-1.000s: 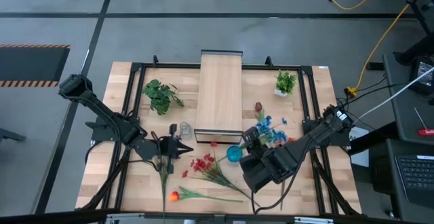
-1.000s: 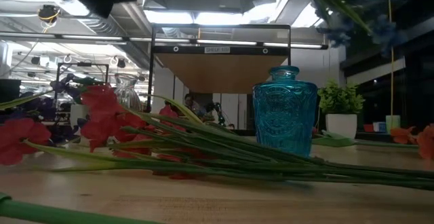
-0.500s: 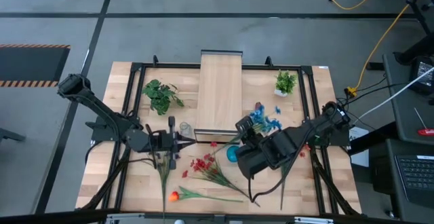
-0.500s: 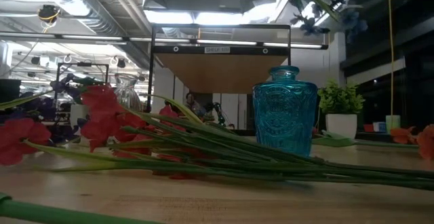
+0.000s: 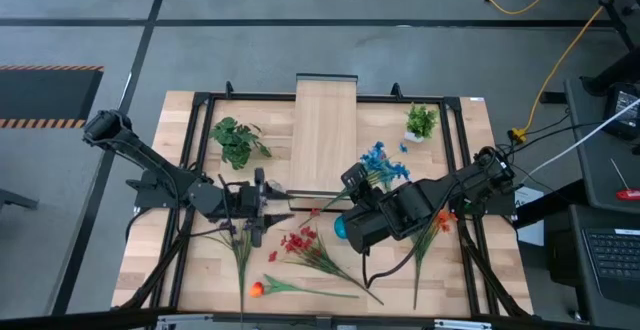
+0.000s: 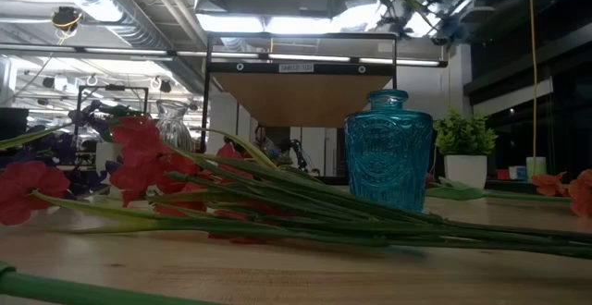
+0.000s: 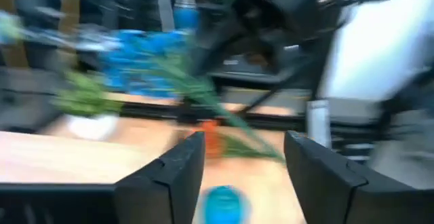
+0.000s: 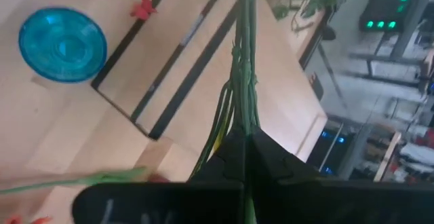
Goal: Pick and place flowers into a vace then onto a shelf
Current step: Put the blue flowers into the transparent vase
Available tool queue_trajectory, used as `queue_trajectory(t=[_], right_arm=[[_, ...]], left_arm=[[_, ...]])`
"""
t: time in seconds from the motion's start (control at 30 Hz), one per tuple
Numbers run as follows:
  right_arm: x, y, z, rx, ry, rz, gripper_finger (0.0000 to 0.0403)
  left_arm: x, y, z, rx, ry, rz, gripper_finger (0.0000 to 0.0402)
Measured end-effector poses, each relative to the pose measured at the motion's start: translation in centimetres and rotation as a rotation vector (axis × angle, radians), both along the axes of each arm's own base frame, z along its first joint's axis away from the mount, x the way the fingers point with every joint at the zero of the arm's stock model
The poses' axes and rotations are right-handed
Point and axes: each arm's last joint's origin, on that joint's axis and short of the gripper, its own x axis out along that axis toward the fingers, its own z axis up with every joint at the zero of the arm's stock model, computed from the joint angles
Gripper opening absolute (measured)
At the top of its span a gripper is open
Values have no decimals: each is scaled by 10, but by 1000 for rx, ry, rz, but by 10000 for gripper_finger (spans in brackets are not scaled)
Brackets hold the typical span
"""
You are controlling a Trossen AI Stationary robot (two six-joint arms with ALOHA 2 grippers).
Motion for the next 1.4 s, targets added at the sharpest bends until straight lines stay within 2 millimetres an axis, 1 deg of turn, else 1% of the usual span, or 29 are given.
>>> queue_trajectory(t=[0.07,0.13,0.3,0.4,0.53,0.6,0.7,0.93,1.4], right_arm=[[2,1,-1,-6,-3,23,0],[3,1,0,-6,-9,32,0],[7,0,-5,-36,20,61,0],[15,-1,-11,-73,47,82,0],[23,-3,-17,-151,54,106,0],[26,-3,-15,-147,30,107,0],[28,-5,-14,-157,29,128,0],[34,-5,-9,-169,-13,173,0],[39,-7,-7,-175,-35,189,0]], left_arm=[[3,1,3,-69,7,-53,204],[6,3,9,-97,44,-36,205],[21,12,29,-92,201,23,197],[30,15,44,-96,228,-5,197],[42,19,53,-120,265,-19,196],[47,21,55,-129,291,-9,196],[52,24,49,-119,351,4,196],[63,34,43,-154,366,27,196],[70,55,44,-210,368,-45,196]])
